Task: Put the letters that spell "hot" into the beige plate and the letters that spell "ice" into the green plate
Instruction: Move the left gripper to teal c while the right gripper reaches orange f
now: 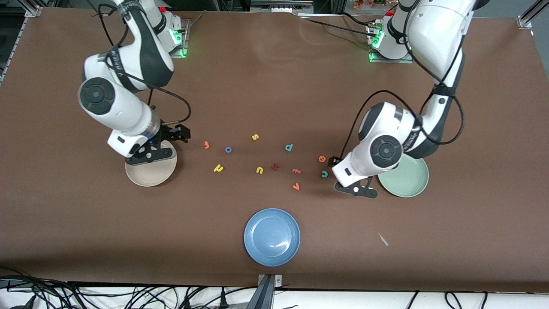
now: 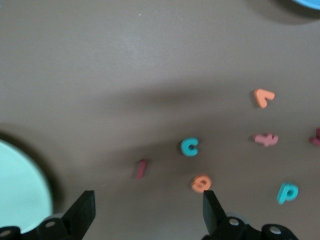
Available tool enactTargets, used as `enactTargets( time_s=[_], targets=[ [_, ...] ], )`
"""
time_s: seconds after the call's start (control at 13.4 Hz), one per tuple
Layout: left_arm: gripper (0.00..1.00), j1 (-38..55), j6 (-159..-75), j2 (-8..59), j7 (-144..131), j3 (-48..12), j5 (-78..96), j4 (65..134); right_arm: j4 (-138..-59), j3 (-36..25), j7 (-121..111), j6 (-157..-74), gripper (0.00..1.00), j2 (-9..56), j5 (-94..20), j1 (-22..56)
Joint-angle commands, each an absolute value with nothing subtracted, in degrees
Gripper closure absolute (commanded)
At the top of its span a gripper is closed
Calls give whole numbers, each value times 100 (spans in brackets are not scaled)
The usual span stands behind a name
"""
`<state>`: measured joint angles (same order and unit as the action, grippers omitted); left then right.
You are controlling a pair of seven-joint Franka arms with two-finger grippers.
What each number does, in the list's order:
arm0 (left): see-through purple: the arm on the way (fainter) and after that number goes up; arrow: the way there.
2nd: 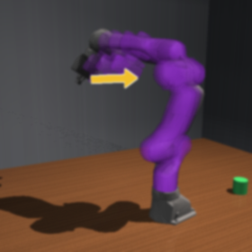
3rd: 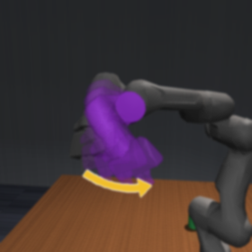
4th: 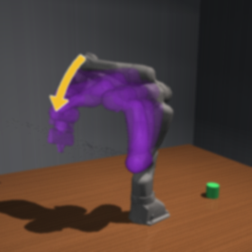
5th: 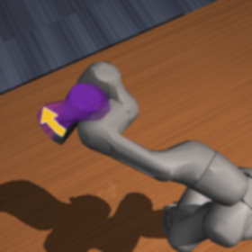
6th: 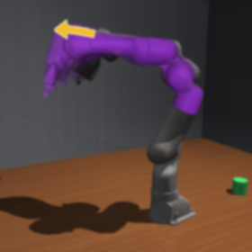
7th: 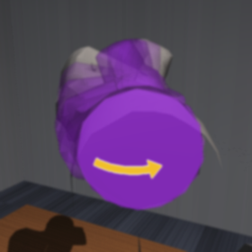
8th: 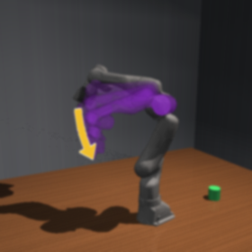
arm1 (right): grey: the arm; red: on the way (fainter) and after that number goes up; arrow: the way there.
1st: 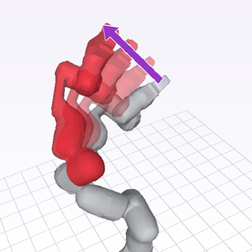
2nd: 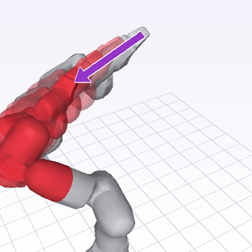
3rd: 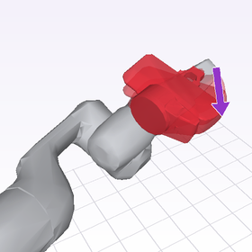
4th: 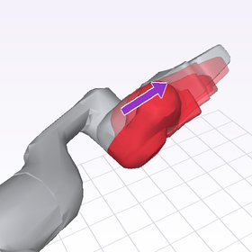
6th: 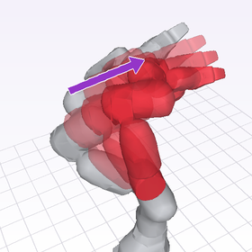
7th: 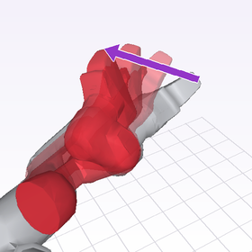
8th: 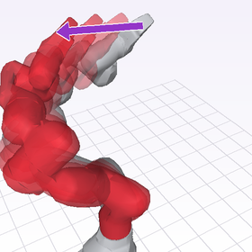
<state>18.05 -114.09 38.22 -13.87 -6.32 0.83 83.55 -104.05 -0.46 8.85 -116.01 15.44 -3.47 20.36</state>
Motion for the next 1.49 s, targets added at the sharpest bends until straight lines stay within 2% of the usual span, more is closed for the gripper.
enactTargets(
  time_s=[0.0,0.15,0.37,0.75,1.12,1.27,1.42],
  targets=[
    [5,1890,-11784,4077,-1670,-589,123,8244,-10967,26,1370,-12179,0,1432,-220,2258],
    [10,1925,-12198,4279,-1748,-589,158,8253,-11258,35,1459,-12680,0,1563,-193,2329],
    [31,1986,-12287,4508,-1758,-589,132,8288,-11250,35,1441,-13103,0,2117,-10,2486],
    [33,2276,-12761,4641,-2083,-580,132,8596,-11119,35,1380,-13297,0,2591,52,2681],
    [37,2276,-12762,4641,-2056,-571,-131,8648,-11118,35,967,-13430,0,2873,88,2672],
    [40,2268,-12762,4641,-2065,-563,-141,8657,-11136,44,880,-13438,0,2883,79,2655],
    [50,2259,-12762,4641,-2074,-563,-141,8657,-11179,35,791,-13508,0,2944,53,2654]
  ],
)
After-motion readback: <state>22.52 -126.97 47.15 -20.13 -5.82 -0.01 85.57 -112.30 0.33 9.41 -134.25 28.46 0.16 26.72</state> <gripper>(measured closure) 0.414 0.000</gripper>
